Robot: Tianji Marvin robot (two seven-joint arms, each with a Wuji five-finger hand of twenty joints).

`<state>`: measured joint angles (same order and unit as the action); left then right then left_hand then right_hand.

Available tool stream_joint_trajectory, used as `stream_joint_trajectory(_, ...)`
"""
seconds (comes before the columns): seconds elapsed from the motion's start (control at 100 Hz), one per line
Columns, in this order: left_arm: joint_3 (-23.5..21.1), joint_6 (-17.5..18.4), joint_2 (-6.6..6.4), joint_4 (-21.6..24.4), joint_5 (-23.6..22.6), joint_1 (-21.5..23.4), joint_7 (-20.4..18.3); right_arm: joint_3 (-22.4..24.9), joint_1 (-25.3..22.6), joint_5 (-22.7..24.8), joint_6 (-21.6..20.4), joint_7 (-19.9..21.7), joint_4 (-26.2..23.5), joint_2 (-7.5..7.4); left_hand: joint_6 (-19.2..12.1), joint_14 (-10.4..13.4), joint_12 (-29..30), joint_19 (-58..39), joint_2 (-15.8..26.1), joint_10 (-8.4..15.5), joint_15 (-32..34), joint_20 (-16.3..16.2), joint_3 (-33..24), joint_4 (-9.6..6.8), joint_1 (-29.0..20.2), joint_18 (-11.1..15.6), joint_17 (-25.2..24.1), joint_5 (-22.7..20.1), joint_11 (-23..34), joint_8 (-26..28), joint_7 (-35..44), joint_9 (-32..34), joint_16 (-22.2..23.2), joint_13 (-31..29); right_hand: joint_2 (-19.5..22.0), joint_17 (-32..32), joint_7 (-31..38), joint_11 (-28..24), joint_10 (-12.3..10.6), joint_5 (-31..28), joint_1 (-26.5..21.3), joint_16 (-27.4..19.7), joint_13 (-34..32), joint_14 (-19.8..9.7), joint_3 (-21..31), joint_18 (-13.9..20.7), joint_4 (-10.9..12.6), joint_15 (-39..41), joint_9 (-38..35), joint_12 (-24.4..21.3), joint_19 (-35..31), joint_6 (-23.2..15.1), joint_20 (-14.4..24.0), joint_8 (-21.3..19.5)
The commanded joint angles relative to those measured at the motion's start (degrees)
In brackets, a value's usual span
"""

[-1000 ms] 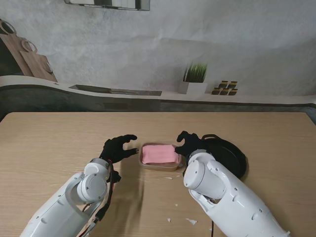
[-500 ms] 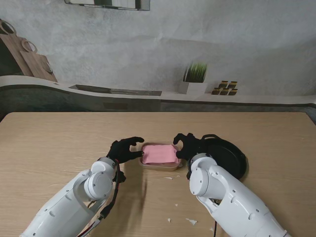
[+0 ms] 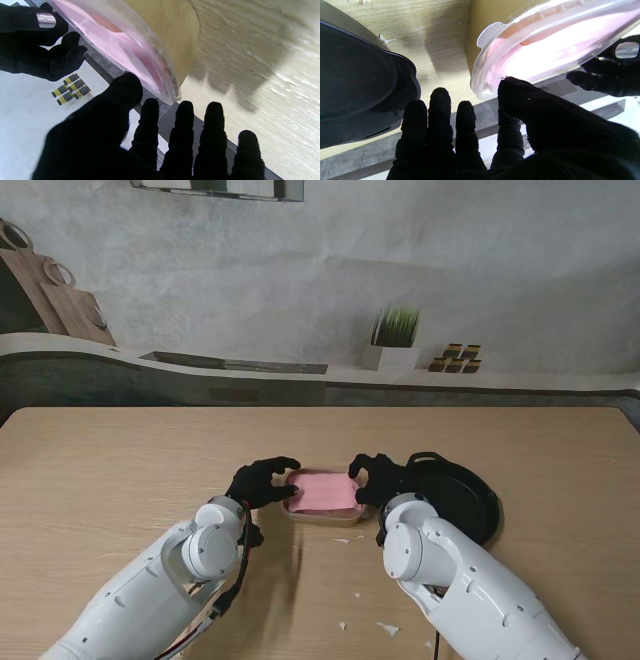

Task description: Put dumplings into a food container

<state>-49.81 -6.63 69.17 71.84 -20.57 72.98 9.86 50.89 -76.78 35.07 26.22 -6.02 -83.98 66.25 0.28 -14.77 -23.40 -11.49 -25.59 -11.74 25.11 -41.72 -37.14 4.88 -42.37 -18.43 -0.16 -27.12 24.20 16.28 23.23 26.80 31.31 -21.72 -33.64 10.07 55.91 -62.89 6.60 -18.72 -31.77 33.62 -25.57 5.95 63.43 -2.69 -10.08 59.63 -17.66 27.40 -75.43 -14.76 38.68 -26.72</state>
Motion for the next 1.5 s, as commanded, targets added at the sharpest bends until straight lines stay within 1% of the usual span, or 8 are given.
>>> stream_joint_trajectory(0.0, 0.33, 0.31, 0.48, -0.54, -0.36, -0.76, -0.79, -0.91, -0.11, 1.17, -0.29, 1.32, 0.22, 0.08, -0.36, 1.80, 0.50, 2.06, -1.56, 2.11, -0.62, 1.28, -1.40, -0.13, -0.59, 0.16, 0.17, -0.65, 0.67, 0.04, 0.74, -2.02, -0.72, 2.30, -2.29, -0.01, 0.62, -1.60, -0.90, -0.24, -0.76, 1.04, -0.53, 0.71, 2.49, 0.41, 2.90, 1.45, -0.23, 0.65, -2.49, 0.58, -0.78, -0.93)
stream_joint_trajectory(0.17, 1.04, 0.75, 0.43, -1.60, -1.51, -1.48, -0.56, -2.80, 0.77, 3.87, 1.18, 0.95, 1.37, -0.04, 0.94, 2.33, 0.40, 1.50, -1.98, 2.47, 0.41, 1.70, -1.90, -0.03, -0.10, 0.30, -0.02, -1.42, 1.26, 0.40, 1.40, -3.13, -0.48, 3.54, -4.73, -0.45, 1.52, -1.73, -0.94, 0.73, 1.38, 1.81, 0.04, 0.79, 3.84, 0.56, 2.72, 2.78, -0.68, 0.92, -3.97, 3.75, -1.19, -1.50)
stream_joint_trajectory(0.49, 2.89, 2.27, 0.08, -3.92, -5.12, -3.09, 0.11, -4.97, 1.53, 6.55, 2.80, 0.43, 3.07, -0.19, 2.70, 4.70, -0.04, 0.46, -4.06, 3.99, 0.65, 0.99, -3.54, 0.04, 0.44, 0.59, -0.83, -0.83, 2.09, 0.74, 1.82, -5.29, -0.40, 6.30, -6.63, -0.47, 4.93, -2.46, -1.49, 1.53, 2.09, 2.33, 0.15, 0.83, 5.12, 0.68, 2.57, 3.77, 0.19, 2.67, -5.28, 2.76, -1.55, -4.14)
stream_joint_trajectory(0.64, 4.12, 3.33, 0.14, -5.60, -5.93, -4.21, 0.37, -4.40, 0.71, 6.05, 1.97, -0.60, 2.85, 0.03, 3.04, 5.68, -0.10, 0.29, -5.16, 4.08, 0.49, 0.85, -4.70, 0.10, 0.70, 1.94, -0.69, -0.06, 2.43, 0.92, 2.06, -5.58, -0.68, 7.03, -5.90, 0.01, 6.97, -2.67, -1.02, 0.26, 1.00, 2.48, -0.93, 1.38, 5.56, 0.23, 2.63, 4.20, -1.41, 3.40, -6.13, 3.39, -1.55, -6.34)
stream_joint_trajectory(0.77, 4.63, 4.14, 0.41, -6.69, -6.08, -4.73, 1.22, -3.31, -0.45, 5.77, 1.38, -0.78, 1.61, -0.03, 3.58, 6.41, -0.13, 0.40, -5.02, 3.97, 0.56, 1.41, -5.70, 0.24, 0.69, 4.49, 0.52, 0.12, 2.83, 1.17, 2.53, -5.70, -1.06, 7.46, -5.02, 0.99, 7.06, -2.13, 0.33, -1.37, 0.07, 2.15, -2.82, 2.34, 5.76, -0.91, 2.66, 3.77, -4.79, 2.81, -6.68, 4.43, -1.78, -7.30)
stream_joint_trajectory(0.93, 4.65, 4.64, 0.68, -7.10, -5.68, -4.95, 1.80, -2.49, -1.43, 4.74, 0.36, -0.74, 0.77, -0.02, 3.70, 6.51, -0.01, 1.57, -3.72, 4.09, 1.35, 3.56, -5.85, 0.43, 0.47, 5.92, 1.28, 0.47, 3.23, 1.37, 2.90, -5.75, -1.57, 7.38, -4.35, 3.47, 8.36, -2.58, 0.60, -2.43, -2.83, 0.38, -6.37, 2.89, 5.21, -2.66, -0.95, 0.66, -6.88, 2.05, -5.72, 4.90, -3.15, -2.53)
stream_joint_trajectory(1.26, 4.67, 5.19, 0.86, -7.34, -4.88, -5.31, 1.68, -1.38, -3.18, 2.37, -1.04, 0.64, -1.56, -0.18, 3.74, 7.07, 0.31, 2.05, -3.26, 4.61, 1.35, 5.95, -5.67, 0.47, 0.29, 6.83, 2.70, 0.02, 3.18, 1.57, 3.39, -6.01, -2.26, 7.47, -3.18, 5.03, 9.26, -2.98, 0.89, -3.20, -4.87, -0.24, -8.62, 3.90, 4.25, -3.66, -2.46, -0.08, -8.88, 2.00, -5.75, 5.01, -3.56, 0.22)
stream_joint_trajectory(1.49, 4.74, 5.18, 0.86, -7.68, -4.78, -5.29, 1.60, -0.12, -4.30, 0.38, -1.52, 2.07, -3.31, -0.36, 3.88, 7.22, 0.51, 2.18, -2.98, 4.64, 1.32, 6.98, -5.61, 0.49, 0.33, 7.21, 2.76, -0.24, 3.20, 1.57, 3.41, -5.90, -2.63, 7.40, -2.17, 6.27, 10.25, -3.83, 2.12, -3.37, -5.87, -0.73, -10.46, 4.78, 3.23, -4.58, -3.21, -0.49, -10.49, -1.06, -5.98, 6.07, -3.83, 2.76)
